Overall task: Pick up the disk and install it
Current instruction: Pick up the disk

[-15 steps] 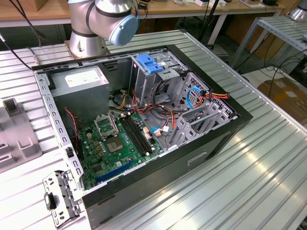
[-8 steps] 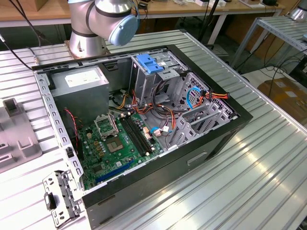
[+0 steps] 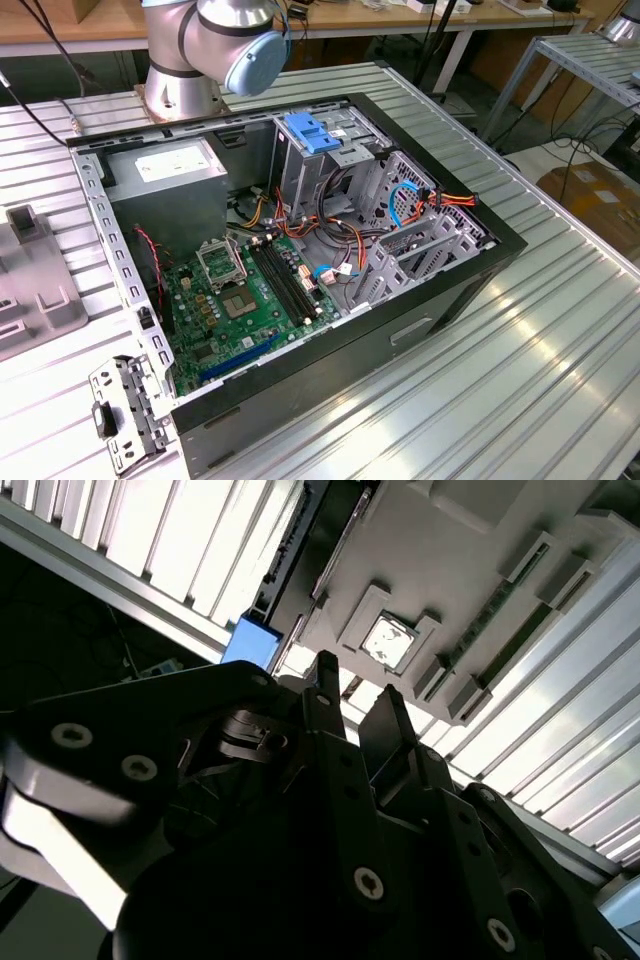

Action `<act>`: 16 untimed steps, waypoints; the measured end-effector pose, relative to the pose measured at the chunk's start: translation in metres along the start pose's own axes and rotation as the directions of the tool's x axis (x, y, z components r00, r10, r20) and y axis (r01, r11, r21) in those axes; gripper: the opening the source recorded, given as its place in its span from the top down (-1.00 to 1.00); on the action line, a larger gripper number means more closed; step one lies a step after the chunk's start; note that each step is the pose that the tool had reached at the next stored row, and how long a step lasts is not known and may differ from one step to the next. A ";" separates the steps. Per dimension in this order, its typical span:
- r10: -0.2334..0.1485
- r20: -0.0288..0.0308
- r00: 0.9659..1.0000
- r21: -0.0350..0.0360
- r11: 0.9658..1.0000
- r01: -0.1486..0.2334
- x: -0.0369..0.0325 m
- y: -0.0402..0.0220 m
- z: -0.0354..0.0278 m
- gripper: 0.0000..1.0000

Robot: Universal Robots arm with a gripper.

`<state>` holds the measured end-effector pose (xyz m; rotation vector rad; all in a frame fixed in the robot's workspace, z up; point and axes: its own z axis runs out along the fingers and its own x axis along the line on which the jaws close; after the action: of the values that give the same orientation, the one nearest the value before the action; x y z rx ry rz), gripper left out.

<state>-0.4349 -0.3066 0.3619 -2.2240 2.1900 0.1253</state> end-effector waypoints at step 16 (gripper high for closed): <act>0.000 0.003 1.000 0.000 1.000 0.000 -0.0082 0.0013 0.0031 -0.11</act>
<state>-0.4365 -0.2981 0.3594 -2.2226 2.1883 0.1285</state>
